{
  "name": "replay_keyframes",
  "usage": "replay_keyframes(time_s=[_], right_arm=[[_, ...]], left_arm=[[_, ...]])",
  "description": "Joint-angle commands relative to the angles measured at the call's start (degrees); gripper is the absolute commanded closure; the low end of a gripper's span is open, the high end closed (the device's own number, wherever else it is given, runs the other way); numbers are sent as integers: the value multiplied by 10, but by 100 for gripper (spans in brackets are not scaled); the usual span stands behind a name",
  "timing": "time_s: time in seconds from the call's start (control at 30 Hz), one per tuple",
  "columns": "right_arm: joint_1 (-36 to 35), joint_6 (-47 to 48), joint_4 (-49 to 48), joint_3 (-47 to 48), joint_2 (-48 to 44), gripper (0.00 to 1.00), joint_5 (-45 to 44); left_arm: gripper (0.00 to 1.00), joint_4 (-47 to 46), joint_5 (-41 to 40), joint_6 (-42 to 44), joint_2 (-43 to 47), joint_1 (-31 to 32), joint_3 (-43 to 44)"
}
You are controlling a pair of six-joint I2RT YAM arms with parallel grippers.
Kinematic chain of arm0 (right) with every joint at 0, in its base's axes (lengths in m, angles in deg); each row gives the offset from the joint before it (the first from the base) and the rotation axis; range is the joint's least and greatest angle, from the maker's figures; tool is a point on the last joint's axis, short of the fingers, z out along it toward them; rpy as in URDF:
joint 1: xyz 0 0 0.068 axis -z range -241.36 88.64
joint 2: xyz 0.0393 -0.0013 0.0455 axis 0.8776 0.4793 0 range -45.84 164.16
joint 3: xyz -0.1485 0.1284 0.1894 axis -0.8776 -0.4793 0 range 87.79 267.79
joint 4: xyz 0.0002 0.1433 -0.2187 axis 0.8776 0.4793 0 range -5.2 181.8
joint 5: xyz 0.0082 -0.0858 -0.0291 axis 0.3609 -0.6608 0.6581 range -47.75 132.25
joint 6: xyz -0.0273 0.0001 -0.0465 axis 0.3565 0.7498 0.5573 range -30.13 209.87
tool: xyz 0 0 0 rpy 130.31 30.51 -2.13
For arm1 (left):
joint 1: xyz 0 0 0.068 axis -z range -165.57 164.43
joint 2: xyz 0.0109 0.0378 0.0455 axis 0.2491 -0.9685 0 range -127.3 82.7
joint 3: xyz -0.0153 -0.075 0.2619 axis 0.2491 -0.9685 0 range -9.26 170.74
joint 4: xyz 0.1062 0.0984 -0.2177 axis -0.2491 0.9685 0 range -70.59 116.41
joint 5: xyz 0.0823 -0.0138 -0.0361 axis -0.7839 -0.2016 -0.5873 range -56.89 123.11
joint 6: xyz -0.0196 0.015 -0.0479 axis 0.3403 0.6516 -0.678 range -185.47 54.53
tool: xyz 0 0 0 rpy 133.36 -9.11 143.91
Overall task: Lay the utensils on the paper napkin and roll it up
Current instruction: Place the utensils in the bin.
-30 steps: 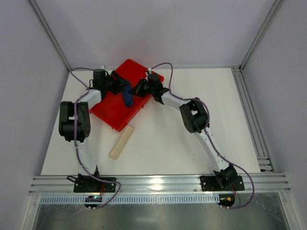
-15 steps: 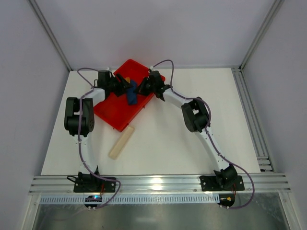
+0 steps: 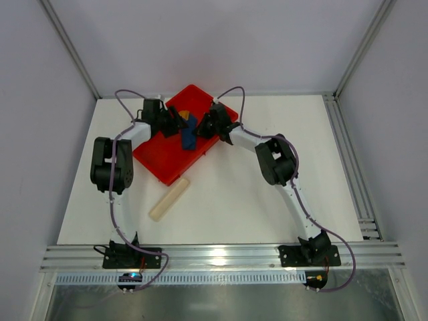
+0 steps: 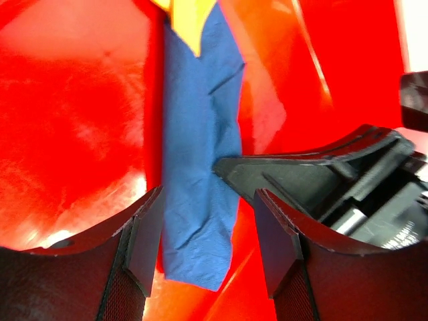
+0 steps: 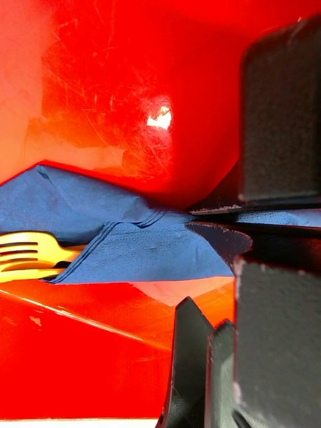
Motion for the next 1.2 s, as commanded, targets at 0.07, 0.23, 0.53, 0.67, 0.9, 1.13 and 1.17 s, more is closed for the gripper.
replay_keyframes(time_s=[0.07,0.23,0.53,0.67,0.9,1.13,1.17], right_arm=[[-3,-4,23,-17,-16,96,-29],[-1,-3,25,-12,-12,96,-30],[5,2,19,-21,-21,93,-27],[5,9,17,-32,-31,91,-38],[9,8,16,-33,-32,87,-35],[13,18,14,-45,-49,76,-45],[14,19,13,-48,-51,74,-45]], left_arm=[[41,-84,84,-20,3,-3,31],[41,-125,150,-55,-44,2,74],[41,-124,167,-68,-107,17,115],[41,-125,164,-70,-114,20,119],[42,-124,164,-75,-135,27,129],[42,-113,158,-73,-151,32,141],[42,-109,157,-70,-154,33,143]])
